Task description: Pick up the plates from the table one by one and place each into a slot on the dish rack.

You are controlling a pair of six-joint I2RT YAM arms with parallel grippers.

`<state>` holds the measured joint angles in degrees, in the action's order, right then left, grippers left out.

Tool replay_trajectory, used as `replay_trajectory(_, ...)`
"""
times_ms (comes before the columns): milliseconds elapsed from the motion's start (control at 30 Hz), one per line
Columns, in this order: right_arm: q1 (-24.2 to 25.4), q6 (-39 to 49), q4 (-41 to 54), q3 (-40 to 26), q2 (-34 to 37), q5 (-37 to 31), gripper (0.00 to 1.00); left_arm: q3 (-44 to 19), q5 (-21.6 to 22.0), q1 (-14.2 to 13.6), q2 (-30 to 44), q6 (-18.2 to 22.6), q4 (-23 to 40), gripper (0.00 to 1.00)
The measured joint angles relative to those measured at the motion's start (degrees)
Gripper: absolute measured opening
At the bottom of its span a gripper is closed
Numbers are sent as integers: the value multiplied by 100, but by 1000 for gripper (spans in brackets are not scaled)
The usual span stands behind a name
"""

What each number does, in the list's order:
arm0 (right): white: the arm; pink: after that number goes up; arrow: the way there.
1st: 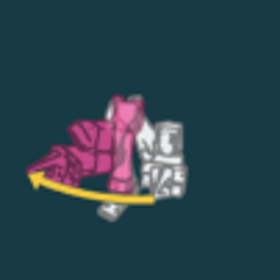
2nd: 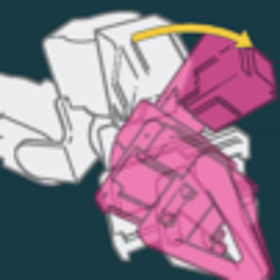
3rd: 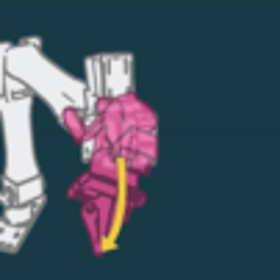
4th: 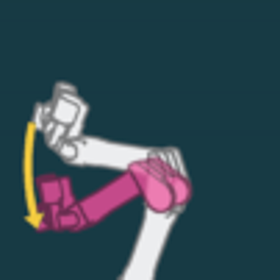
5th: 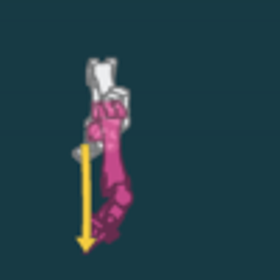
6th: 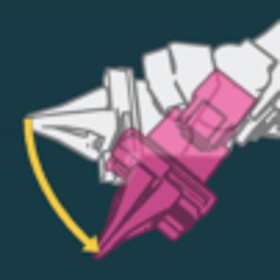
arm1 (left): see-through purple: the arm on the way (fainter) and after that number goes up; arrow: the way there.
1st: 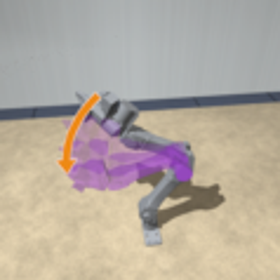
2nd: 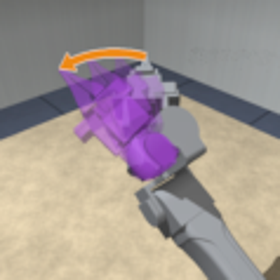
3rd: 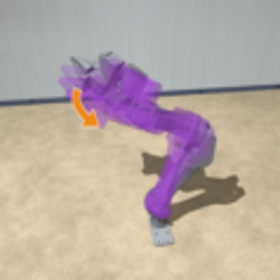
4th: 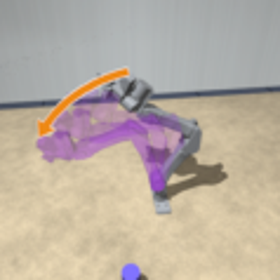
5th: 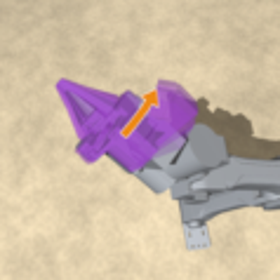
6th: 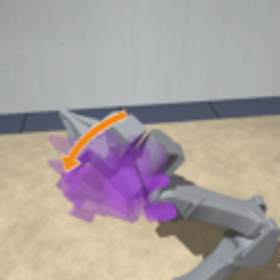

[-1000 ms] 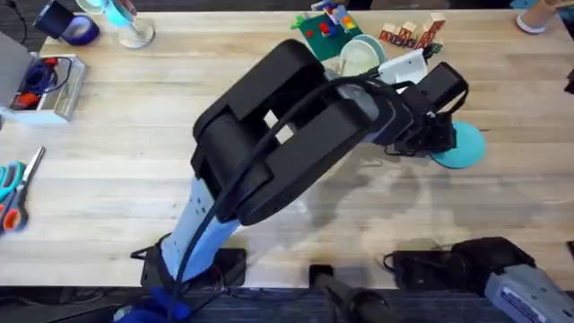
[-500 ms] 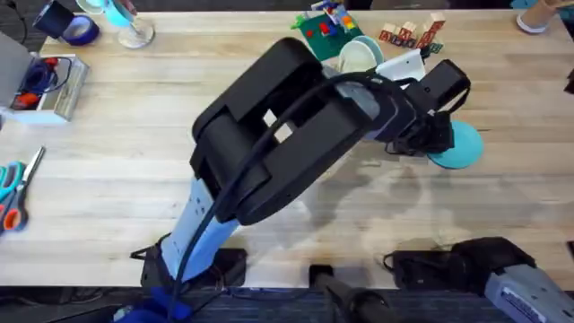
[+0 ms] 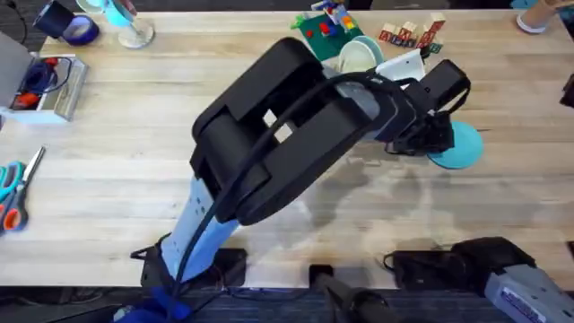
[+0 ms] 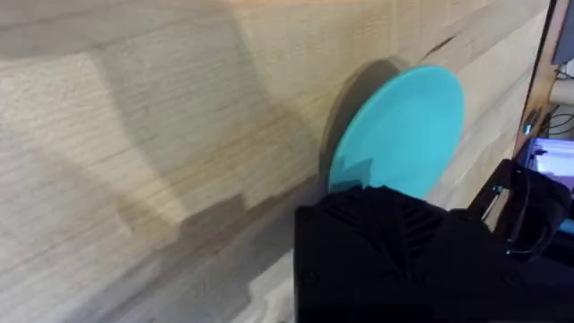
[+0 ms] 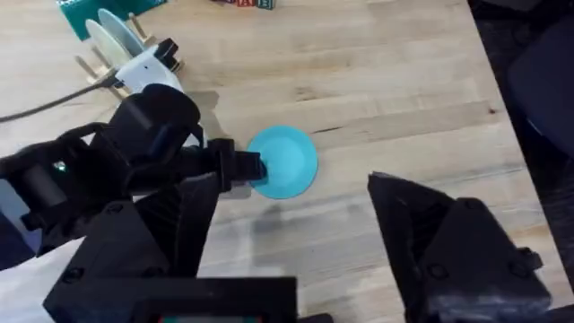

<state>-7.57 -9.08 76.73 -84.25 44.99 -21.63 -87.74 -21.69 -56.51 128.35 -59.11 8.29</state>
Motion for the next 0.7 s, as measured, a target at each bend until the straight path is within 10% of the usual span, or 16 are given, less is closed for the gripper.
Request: replay_trajectory(700,1,467,204,1,462,278,994,0,39,-2,0,-24,-7,40)
